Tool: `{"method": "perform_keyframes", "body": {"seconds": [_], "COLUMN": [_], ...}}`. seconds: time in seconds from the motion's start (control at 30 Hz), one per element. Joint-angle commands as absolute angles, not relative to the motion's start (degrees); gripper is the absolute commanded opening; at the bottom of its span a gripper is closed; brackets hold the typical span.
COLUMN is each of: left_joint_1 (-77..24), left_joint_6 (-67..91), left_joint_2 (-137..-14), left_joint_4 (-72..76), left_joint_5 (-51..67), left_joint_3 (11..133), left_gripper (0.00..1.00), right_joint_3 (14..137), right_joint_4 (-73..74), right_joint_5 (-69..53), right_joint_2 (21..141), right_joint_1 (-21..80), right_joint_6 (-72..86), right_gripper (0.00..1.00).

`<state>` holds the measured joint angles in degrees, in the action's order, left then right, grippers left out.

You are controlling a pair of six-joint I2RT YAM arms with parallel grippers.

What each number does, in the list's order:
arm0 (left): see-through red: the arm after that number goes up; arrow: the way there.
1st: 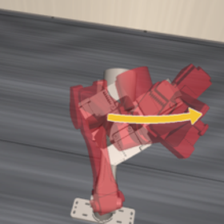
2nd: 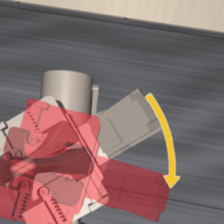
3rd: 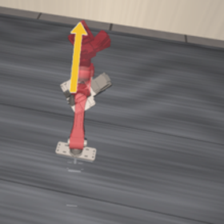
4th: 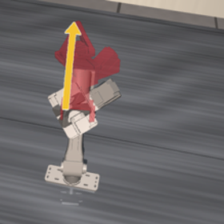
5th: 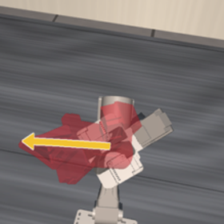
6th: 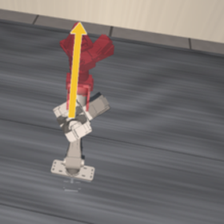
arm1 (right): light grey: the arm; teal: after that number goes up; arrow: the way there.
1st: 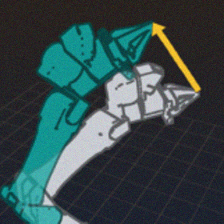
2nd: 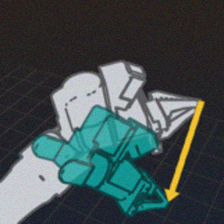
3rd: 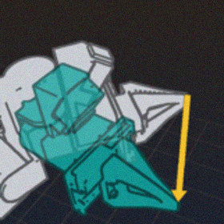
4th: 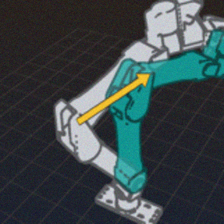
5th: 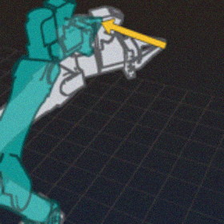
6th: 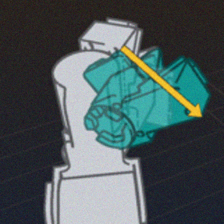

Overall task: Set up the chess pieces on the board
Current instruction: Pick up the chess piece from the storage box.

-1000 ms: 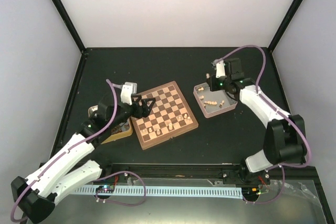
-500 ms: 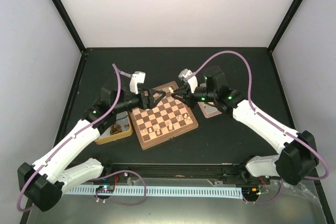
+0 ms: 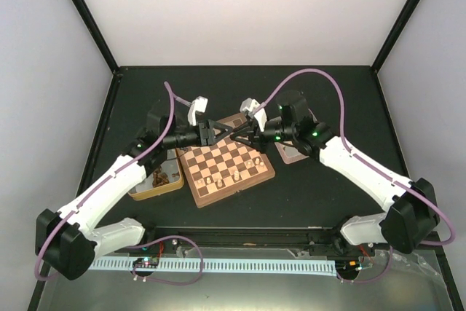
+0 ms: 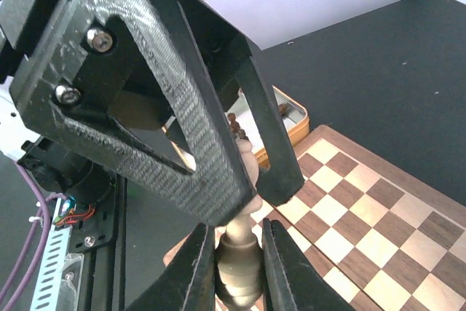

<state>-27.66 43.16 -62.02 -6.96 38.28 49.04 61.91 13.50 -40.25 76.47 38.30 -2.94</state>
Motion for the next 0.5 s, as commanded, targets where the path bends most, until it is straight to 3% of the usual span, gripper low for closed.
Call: {"method": "perform_keyframes", "body": {"seconds": [0.0, 0.27, 0.47], "left_joint_1": [-26.82, -26.37, -26.03], "left_joint_6": [44.11, 43.19, 42.42], "left_joint_2": [-63.03, -63.13, -63.29], "left_joint_4": [-4.20, -4.64, -5.35], "left_joint_5": [43.45, 44.30, 44.40], "left_joint_3": [51.03, 50.27, 50.21], "left_gripper": [0.44, 0.20, 0.02], "right_joint_3": [64.26, 65.33, 66.24], "right_joint_4": [13.55, 13.61, 13.21], "right_joint_5": [-41.68, -41.49, -39.45], "right_joint_2": [77.95, 79.90, 81.02], "right_joint_1": [38.86, 39.40, 39.53], "right_joint_6": [-4.10, -4.13, -1.77], "right_gripper": [0.14, 0.15, 0.23]}}
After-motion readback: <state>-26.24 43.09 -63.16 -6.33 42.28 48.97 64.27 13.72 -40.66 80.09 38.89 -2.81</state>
